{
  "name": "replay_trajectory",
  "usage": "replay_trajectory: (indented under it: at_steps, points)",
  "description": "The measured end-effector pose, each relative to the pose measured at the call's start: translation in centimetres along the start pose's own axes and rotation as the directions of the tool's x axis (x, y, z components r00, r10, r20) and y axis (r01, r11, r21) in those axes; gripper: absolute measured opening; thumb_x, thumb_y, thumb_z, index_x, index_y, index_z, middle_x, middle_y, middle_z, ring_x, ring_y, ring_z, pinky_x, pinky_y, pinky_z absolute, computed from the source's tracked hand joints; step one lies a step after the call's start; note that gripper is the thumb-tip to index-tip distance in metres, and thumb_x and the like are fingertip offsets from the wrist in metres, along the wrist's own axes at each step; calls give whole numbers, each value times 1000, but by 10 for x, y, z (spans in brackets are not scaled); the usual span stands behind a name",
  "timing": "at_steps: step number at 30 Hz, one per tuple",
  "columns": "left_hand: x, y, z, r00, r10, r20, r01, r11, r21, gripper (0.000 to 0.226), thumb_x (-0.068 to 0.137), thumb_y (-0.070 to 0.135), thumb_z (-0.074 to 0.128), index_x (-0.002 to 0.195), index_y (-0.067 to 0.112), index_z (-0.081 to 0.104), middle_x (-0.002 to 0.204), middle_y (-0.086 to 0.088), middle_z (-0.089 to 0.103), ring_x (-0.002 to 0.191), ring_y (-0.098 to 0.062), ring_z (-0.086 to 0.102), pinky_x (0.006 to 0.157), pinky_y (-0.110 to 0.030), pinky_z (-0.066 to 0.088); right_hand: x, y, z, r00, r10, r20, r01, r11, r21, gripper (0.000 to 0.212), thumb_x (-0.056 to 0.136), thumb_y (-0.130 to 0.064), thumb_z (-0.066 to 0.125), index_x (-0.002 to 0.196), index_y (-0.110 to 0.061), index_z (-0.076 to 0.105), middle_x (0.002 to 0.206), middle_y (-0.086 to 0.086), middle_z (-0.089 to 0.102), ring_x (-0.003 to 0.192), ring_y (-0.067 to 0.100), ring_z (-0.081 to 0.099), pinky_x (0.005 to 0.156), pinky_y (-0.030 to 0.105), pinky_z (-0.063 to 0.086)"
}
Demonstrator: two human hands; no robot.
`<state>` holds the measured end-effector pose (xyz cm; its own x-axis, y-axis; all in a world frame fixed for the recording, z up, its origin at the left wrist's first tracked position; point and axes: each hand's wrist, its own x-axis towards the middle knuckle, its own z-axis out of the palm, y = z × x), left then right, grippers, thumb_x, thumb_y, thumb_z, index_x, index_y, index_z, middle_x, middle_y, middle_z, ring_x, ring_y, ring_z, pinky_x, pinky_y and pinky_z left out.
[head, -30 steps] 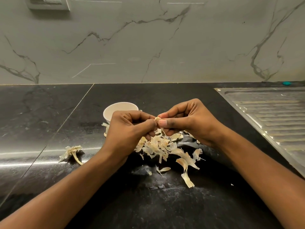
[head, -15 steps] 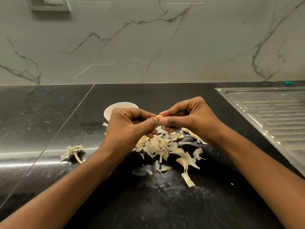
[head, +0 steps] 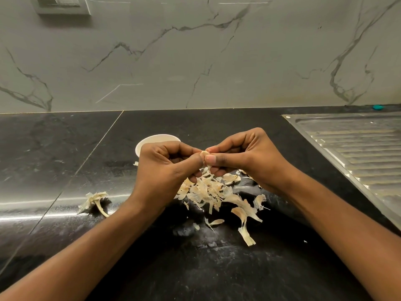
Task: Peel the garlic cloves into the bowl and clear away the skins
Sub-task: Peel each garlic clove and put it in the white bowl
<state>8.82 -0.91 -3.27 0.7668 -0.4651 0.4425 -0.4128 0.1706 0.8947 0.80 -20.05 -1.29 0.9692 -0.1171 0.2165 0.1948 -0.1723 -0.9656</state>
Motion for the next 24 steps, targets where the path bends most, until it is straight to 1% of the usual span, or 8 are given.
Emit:
replay_trajectory:
  at_steps: [5,9,12,15,19,24]
  points:
    - [-1,-1,2,999,16,-36,-17,1000,-23,4,85,-1,81,82,0,78,65,-10,72,53,-20,65,51,-27,55,-1,0,4,1000,11,24,-12,998,70,22,83,-3,80,104,4,78,92,22,79,76,25,79,69,28,65]
    - [1,2,2,999,24,-21,-25,999,-40,3,85,-1,80,84,2,78,65,-9,73,53,-17,65,49,-22,53,-1,0,4,999,29,19,-31,993,113,23,81,-7,80,103,0,79,93,23,79,76,24,78,68,26,64]
    - [3,2,-1,1000,-10,20,11,998,-63,4,85,3,79,89,1,79,72,-13,76,60,-22,71,57,-27,60,0,-1,1,999,39,8,-40,994,105,23,81,-9,81,102,-2,80,93,22,79,76,23,78,67,25,63]
    - [5,1,-3,996,-48,71,53,995,-80,4,87,-3,76,91,-4,79,75,-21,76,65,-30,73,63,-31,64,0,0,-3,999,53,-9,-52,993,108,20,81,-8,82,100,-3,81,92,22,79,75,23,78,66,25,63]
    - [5,2,-3,993,-61,97,68,995,-71,4,88,-7,76,90,-9,77,72,-23,74,61,-27,72,59,-29,62,0,1,-4,997,72,10,-72,991,116,17,82,-3,81,99,-2,81,91,24,79,73,24,78,65,27,64]
    - [3,1,-3,996,-28,86,32,998,-48,2,87,-9,76,85,-10,76,69,-20,73,57,-26,70,55,-27,59,0,-1,-2,997,69,32,-72,990,121,16,81,-1,81,97,-1,81,90,24,79,72,25,78,65,28,65]
